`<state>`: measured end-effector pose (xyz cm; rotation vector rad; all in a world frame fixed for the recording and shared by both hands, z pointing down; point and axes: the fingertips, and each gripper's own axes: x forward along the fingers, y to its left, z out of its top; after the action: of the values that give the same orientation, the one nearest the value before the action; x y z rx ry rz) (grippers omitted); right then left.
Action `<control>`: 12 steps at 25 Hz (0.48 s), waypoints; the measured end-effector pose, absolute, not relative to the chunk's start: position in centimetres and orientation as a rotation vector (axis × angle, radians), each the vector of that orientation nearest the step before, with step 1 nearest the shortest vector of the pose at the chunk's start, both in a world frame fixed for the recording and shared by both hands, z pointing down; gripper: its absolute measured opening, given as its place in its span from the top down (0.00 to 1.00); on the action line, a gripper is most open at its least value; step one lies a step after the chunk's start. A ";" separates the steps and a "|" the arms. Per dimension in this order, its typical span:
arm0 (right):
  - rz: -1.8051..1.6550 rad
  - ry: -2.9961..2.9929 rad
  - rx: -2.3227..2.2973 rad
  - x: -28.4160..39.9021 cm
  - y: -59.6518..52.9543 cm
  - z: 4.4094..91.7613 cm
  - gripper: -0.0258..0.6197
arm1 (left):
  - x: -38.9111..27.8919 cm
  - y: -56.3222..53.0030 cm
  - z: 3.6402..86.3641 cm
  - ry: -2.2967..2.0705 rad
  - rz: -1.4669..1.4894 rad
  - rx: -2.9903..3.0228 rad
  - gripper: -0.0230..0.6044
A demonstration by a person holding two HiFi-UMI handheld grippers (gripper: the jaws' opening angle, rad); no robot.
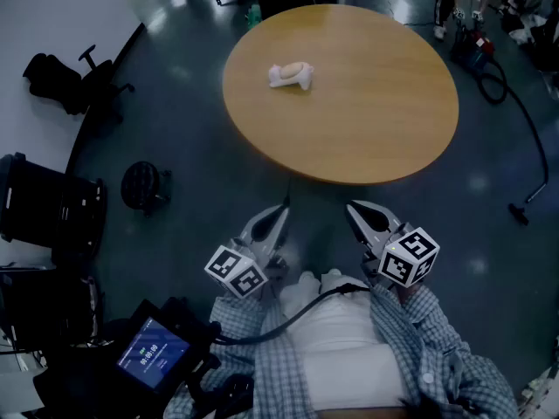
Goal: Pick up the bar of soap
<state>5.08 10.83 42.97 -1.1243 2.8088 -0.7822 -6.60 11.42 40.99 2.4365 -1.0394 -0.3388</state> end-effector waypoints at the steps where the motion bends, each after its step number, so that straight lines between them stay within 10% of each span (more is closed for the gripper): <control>1: -0.783 2.808 -1.125 5.1 10.9 43.0 0.95 | -6.6 11.4 41.0 -1.037 -0.337 2.438 0.97; 12: -0.783 2.813 -1.122 5.0 11.0 43.1 0.95 | -6.7 11.4 41.0 -1.042 -0.346 2.429 0.97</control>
<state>5.02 10.99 43.08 -1.1221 2.8126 -0.7833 -6.75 11.38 41.04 2.4290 -1.0417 -0.3457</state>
